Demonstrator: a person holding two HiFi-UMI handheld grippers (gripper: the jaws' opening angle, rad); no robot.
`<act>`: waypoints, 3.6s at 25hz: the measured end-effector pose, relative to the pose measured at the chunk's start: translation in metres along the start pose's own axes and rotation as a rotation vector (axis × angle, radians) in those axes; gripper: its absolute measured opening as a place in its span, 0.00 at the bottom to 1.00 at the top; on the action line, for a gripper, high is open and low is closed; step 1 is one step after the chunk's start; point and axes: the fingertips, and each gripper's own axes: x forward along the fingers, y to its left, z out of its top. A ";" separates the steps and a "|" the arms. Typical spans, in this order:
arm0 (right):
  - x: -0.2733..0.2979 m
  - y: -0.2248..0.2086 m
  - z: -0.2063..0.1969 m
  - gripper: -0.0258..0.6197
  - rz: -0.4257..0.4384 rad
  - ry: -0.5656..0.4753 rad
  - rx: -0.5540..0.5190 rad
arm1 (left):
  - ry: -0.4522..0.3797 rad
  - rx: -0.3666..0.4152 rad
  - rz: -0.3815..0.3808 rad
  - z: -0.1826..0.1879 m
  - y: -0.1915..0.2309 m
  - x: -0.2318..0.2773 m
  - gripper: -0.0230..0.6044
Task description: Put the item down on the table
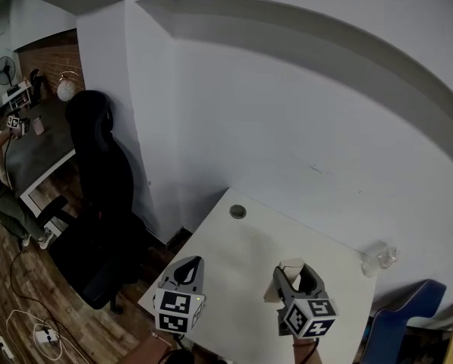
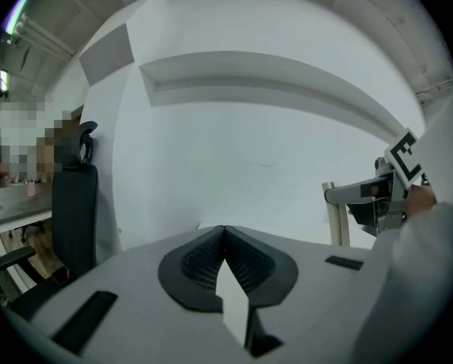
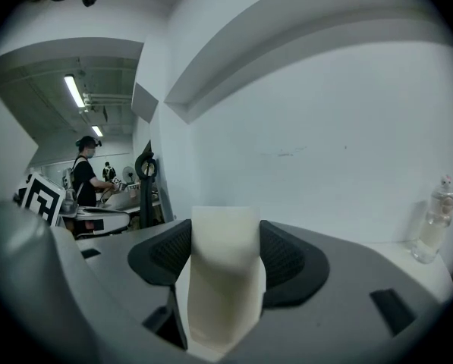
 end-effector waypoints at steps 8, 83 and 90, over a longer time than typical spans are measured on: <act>0.049 0.017 0.004 0.50 0.092 0.025 -0.099 | 0.010 -0.012 0.050 -0.011 0.031 0.011 0.06; 0.270 0.102 -0.100 0.49 0.561 0.383 -0.654 | 0.160 -0.202 0.129 -0.110 0.147 0.080 0.06; 0.275 0.102 -0.111 0.49 0.589 0.424 -0.688 | 0.172 -0.212 0.141 -0.118 0.154 0.078 0.06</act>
